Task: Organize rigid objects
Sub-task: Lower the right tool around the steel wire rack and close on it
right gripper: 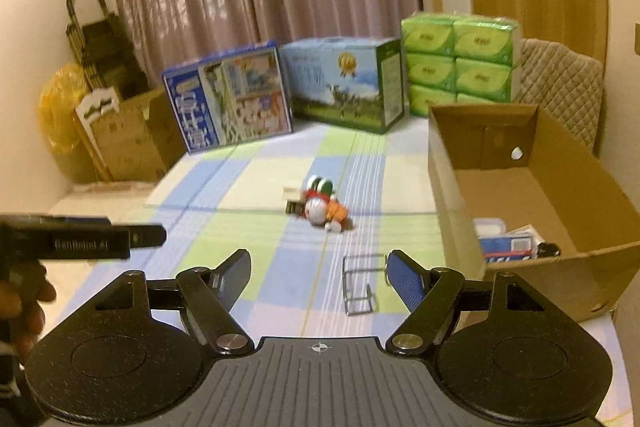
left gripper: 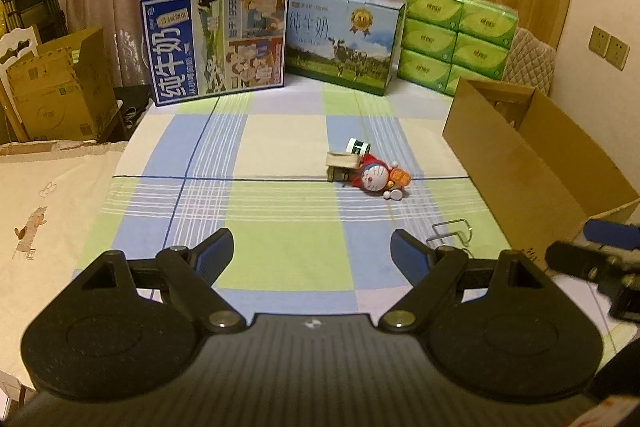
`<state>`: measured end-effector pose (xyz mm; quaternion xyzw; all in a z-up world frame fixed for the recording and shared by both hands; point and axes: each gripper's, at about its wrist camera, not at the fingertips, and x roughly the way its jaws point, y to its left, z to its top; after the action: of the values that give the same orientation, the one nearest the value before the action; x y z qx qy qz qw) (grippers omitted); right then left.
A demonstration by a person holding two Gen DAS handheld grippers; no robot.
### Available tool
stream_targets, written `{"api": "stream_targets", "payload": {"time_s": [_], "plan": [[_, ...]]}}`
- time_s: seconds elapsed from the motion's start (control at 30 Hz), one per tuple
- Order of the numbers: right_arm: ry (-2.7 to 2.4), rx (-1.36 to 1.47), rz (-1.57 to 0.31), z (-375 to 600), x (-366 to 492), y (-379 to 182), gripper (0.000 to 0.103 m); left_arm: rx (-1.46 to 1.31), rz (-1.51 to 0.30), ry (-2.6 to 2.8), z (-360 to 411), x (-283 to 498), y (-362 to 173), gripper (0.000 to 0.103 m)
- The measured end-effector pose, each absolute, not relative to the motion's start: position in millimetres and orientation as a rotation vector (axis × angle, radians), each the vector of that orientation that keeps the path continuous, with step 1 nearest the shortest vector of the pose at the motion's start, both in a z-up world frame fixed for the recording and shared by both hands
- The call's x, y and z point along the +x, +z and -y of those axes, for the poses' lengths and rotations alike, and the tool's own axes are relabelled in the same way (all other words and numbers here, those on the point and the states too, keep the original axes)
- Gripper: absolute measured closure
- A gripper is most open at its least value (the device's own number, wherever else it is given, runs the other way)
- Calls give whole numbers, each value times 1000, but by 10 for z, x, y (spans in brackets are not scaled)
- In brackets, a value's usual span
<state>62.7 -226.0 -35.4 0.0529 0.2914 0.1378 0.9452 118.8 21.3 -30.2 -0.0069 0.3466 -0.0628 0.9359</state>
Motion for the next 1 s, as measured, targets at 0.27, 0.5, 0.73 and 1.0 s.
{"api": "stream_targets", "payload": {"time_s": [0.27, 0.5, 0.73, 1.0], "plan": [[272, 28, -650, 2156, 984, -844, 31, -13, -750, -143, -190, 1590, -638, 20], [251, -18, -686, 2165, 1310, -1153, 31, -6, -778, -167, -72, 1965, -939, 20], [239, -50, -712, 2150, 1612, -1393, 31, -2, -772, -215, 51, 2247, -1193, 20], [218, -46, -752, 2133, 1882, -1599, 31, -11, -783, -240, 91, 2423, -1336, 20]]}}
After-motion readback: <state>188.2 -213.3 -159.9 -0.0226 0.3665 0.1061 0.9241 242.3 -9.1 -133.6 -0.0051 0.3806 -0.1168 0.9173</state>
